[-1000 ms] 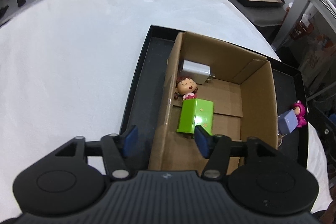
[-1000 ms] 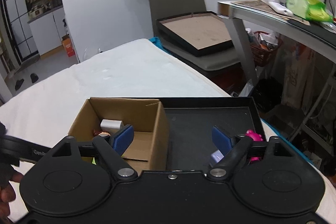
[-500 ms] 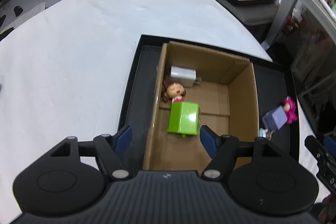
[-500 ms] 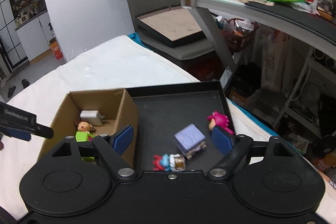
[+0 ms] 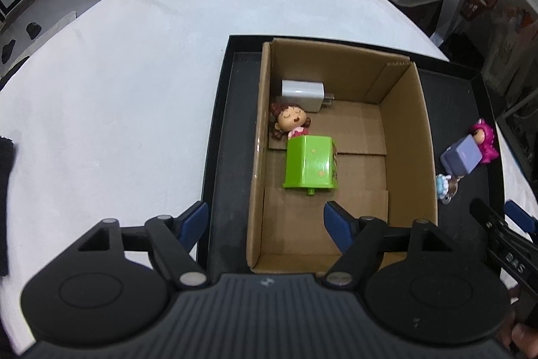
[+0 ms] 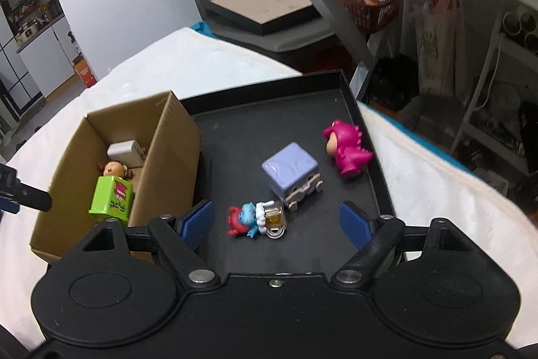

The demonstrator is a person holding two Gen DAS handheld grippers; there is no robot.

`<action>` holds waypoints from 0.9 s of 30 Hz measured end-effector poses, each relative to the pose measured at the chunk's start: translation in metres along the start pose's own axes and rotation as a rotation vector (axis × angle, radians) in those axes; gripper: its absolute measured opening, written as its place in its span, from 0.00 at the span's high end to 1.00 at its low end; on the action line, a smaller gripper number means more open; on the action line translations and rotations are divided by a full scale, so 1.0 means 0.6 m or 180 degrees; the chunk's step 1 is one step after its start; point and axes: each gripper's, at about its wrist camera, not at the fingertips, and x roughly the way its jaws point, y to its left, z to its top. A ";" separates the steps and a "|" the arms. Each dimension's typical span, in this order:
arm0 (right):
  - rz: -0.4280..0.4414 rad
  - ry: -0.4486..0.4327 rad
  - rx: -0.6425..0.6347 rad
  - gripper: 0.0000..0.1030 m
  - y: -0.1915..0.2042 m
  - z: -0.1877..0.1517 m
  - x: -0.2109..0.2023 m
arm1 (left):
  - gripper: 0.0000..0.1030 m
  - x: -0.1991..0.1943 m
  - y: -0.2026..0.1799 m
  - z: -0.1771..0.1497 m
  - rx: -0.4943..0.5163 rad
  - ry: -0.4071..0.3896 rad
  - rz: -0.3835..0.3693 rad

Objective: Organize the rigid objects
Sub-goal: 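Move the right gripper to the blue-red figurine with jar and close on it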

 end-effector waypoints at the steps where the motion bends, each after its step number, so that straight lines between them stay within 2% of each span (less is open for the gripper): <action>1: 0.0010 0.0009 -0.0006 0.21 -0.001 -0.002 0.007 | 0.27 0.001 -0.004 -0.001 0.0031 0.0014 0.0013; 16: 0.0152 0.0214 0.0078 0.22 0.009 0.002 0.093 | 0.27 0.023 -0.050 0.011 0.0247 0.0133 0.0160; 23: -0.0001 0.0354 -0.0141 0.23 0.024 -0.010 0.130 | 0.27 0.043 -0.058 0.023 0.0258 0.0219 0.0217; 26: -0.0127 0.0370 -0.0407 0.32 0.036 -0.021 0.135 | 0.27 0.042 -0.060 0.028 0.0291 0.0211 0.0224; 27: -0.0171 0.0358 -0.0501 0.41 0.042 -0.024 0.135 | 0.27 0.041 -0.060 0.030 0.0301 0.0201 0.0226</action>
